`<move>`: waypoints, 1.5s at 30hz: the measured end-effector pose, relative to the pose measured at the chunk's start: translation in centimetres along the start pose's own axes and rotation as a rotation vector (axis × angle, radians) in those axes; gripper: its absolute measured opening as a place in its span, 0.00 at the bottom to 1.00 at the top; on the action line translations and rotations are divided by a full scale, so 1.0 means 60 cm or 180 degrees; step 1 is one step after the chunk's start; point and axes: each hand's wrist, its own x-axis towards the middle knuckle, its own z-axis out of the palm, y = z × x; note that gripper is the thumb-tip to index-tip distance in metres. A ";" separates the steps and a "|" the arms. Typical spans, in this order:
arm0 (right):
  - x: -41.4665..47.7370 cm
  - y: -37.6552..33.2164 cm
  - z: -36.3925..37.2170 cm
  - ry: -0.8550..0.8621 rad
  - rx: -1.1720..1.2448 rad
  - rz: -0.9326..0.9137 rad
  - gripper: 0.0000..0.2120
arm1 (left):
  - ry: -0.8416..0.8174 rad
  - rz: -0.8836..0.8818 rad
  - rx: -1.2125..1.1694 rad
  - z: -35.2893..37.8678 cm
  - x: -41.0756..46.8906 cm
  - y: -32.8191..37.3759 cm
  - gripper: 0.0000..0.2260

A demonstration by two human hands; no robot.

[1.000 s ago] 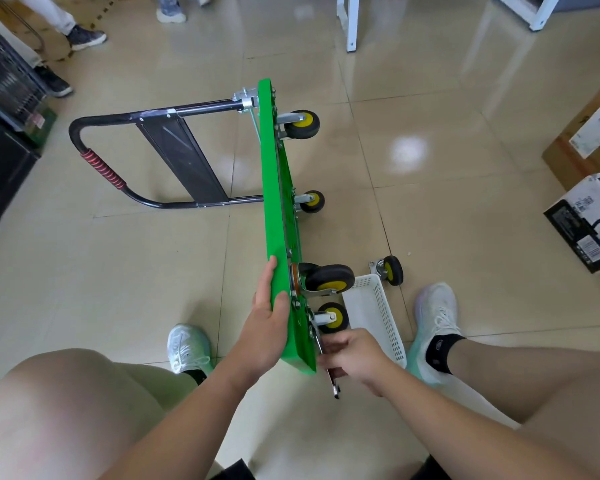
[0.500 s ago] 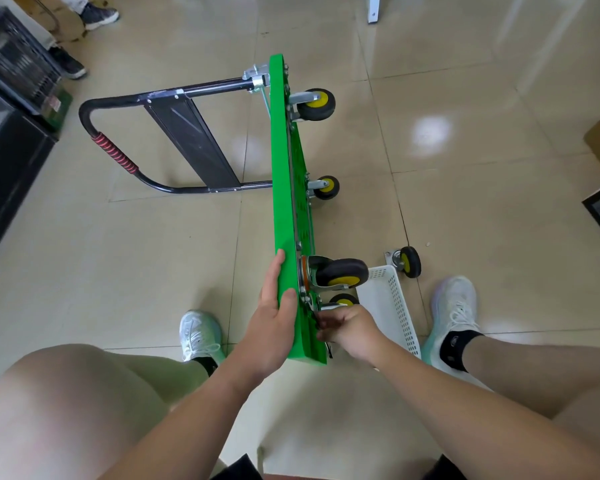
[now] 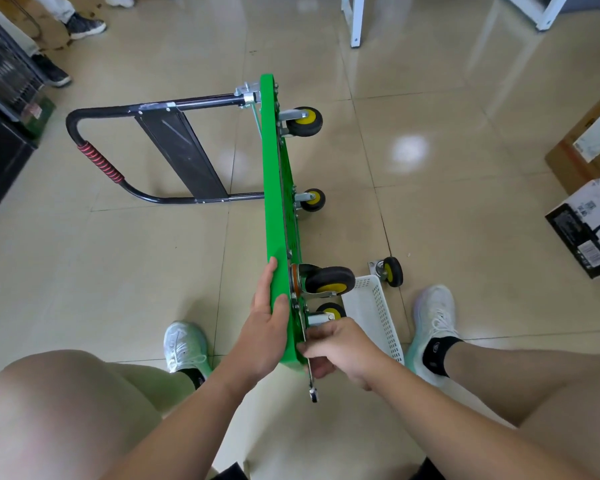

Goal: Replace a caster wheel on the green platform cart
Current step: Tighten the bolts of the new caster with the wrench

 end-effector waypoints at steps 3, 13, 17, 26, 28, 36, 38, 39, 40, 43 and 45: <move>-0.011 -0.016 0.009 0.0006 0.0329 0.0194 0.11 | -0.0022 -0.0028 0.0003 0.000 0.000 0.002 0.25; -0.023 0.048 -0.020 0.0121 -0.0065 0.0330 0.13 | -0.0052 -0.0067 -0.0115 0.000 0.005 -0.006 0.26; 0.011 0.065 -0.034 0.0283 -0.0254 0.0126 0.18 | -0.0062 -0.0096 -0.0101 -0.001 0.004 -0.004 0.26; 0.073 0.072 -0.045 0.0223 -0.0216 -0.0361 0.19 | -0.0030 -0.0161 -0.0021 0.002 0.000 0.003 0.26; 0.082 0.068 -0.040 0.0251 -0.0221 -0.0422 0.19 | -0.0011 -0.0156 -0.0007 0.002 0.001 0.003 0.26; 0.102 0.071 -0.029 0.0231 -0.0127 -0.0425 0.20 | -0.0006 -0.0115 -0.0032 0.002 0.005 -0.007 0.26; 0.100 0.071 -0.025 0.0210 -0.0163 -0.0412 0.21 | -0.0013 -0.0112 -0.0023 0.001 0.005 -0.007 0.25; 0.099 0.070 -0.022 0.0199 -0.0170 -0.0415 0.21 | -0.0009 -0.0115 -0.0014 0.000 0.005 -0.008 0.25; 0.097 0.070 -0.020 0.0197 -0.0171 -0.0418 0.21 | -0.0004 -0.0118 0.0001 0.000 0.005 -0.008 0.25; 0.088 0.063 -0.019 0.0236 -0.0181 -0.0420 0.19 | 0.0002 -0.0096 0.0010 0.001 0.006 -0.007 0.26; 0.076 0.057 -0.021 0.0249 -0.0220 -0.0411 0.18 | 0.0017 -0.0089 0.0014 0.002 0.005 -0.005 0.26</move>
